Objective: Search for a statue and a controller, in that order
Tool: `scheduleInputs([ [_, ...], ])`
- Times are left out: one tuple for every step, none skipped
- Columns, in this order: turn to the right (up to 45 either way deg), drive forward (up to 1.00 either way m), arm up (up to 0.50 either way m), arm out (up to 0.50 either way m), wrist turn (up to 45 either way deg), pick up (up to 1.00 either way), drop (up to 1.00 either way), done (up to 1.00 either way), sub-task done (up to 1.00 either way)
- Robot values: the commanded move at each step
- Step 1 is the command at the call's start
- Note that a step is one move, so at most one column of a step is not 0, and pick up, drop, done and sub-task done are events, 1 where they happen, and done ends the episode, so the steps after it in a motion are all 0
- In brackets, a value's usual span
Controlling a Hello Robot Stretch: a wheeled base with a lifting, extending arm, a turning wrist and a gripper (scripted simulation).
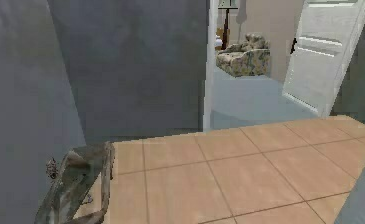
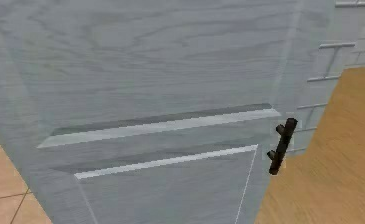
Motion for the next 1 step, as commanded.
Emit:
scheduleInputs([
  [0.0,0.35,0.0,0.0,0.0,0.0,0.0,0.0,0.0],
])
